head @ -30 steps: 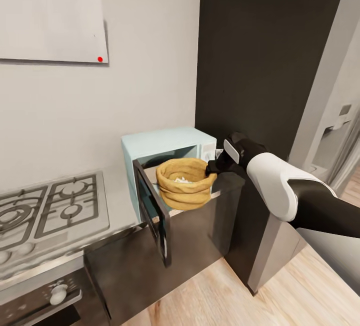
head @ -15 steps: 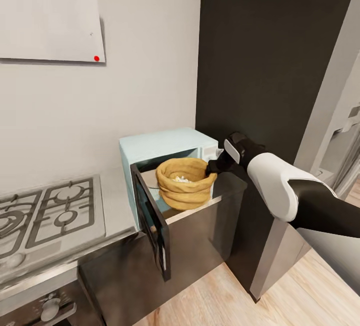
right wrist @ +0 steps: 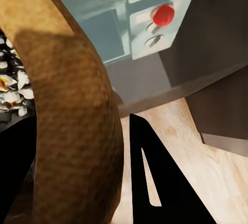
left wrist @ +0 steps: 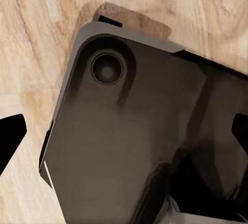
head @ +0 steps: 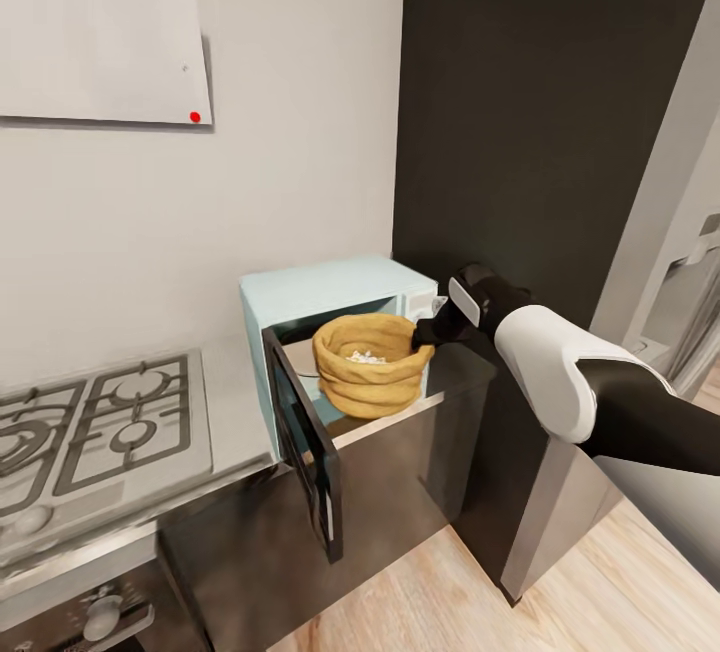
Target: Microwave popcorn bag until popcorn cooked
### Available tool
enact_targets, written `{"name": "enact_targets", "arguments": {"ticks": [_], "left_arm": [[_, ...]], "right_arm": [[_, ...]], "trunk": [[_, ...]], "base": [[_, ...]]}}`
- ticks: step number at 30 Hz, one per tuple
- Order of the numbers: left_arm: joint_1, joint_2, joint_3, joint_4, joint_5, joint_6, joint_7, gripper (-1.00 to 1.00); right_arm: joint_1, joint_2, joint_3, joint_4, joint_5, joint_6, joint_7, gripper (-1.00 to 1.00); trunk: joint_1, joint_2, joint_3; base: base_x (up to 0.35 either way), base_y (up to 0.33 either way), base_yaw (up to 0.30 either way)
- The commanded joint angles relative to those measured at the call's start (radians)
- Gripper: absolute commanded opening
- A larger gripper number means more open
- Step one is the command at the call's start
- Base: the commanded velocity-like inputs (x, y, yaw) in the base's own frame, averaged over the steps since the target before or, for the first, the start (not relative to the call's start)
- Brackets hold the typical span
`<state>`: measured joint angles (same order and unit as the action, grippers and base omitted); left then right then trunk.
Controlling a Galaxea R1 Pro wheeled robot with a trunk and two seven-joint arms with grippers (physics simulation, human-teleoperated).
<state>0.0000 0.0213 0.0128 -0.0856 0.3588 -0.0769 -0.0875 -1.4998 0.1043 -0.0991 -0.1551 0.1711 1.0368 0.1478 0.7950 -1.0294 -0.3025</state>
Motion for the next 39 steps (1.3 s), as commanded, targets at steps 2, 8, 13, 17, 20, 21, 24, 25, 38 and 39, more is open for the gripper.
{"name": "enact_targets", "arguments": {"ticks": [2,8,13,17,20,21,24,25,38,39], "left_arm": [[0.0,0.0,0.001,0.0,0.006,-0.001,-0.005,1.0],[0.0,0.0,0.001,0.0,0.006,-0.001,-0.005,1.0],[0.0,0.0,0.001,-0.001,0.006,-0.001,-0.005,1.0],[0.0,0.0,0.001,0.0,0.008,0.0,-0.005,1.0],[0.0,0.0,0.001,0.0,0.008,0.0,-0.005,1.0],[0.0,0.0,0.001,0.0,0.008,0.0,-0.005,1.0],[0.0,0.001,0.001,0.0,0.008,0.0,-0.005,1.0],[0.0,0.001,0.001,0.0,0.008,0.0,-0.005,1.0],[0.0,0.002,0.001,0.0,0.008,0.0,-0.005,1.0],[0.0,0.002,0.001,0.0,0.008,0.0,-0.005,1.0]], "right_arm": [[0.0,0.0,-0.01,-0.001,0.01,0.004,0.004,-1.0],[0.0,0.001,-0.012,-0.001,0.008,-0.001,0.003,-1.0],[0.0,0.002,-0.012,-0.001,0.007,0.0,0.003,-1.0],[0.0,0.002,-0.012,-0.001,0.007,-0.001,0.003,-1.0],[0.0,0.002,-0.01,-0.001,0.007,-0.001,0.001,-1.0],[0.0,0.002,-0.01,-0.001,0.007,-0.001,0.001,-1.0],[0.0,0.002,-0.01,-0.001,0.007,-0.001,0.001,-1.0],[0.0,0.002,-0.01,-0.001,0.007,-0.001,0.001,-1.0],[0.0,0.0,-0.01,-0.001,0.008,-0.002,0.001,-1.0],[0.0,0.0,-0.01,-0.001,0.008,-0.003,0.001,-1.0]], "trunk": [[0.0,-0.001,-0.001],[0.0,-0.001,-0.001],[0.0,-0.001,-0.001],[0.0,-0.001,-0.001],[0.0,-0.001,-0.001],[0.0,-0.001,-0.001],[0.0,-0.001,-0.001],[0.0,-0.001,-0.001],[0.0,-0.001,-0.001],[0.0,-0.001,-0.001]], "base": [[0.0,0.0,0.075],[0.0,0.0,0.009],[0.0,0.0,0.0],[0.047,0.0,0.0],[0.147,0.0,0.0],[0.156,0.0,0.0],[0.158,0.0,0.0],[0.159,0.0,0.0],[0.154,0.058,0.0],[0.153,0.118,0.0]]}}
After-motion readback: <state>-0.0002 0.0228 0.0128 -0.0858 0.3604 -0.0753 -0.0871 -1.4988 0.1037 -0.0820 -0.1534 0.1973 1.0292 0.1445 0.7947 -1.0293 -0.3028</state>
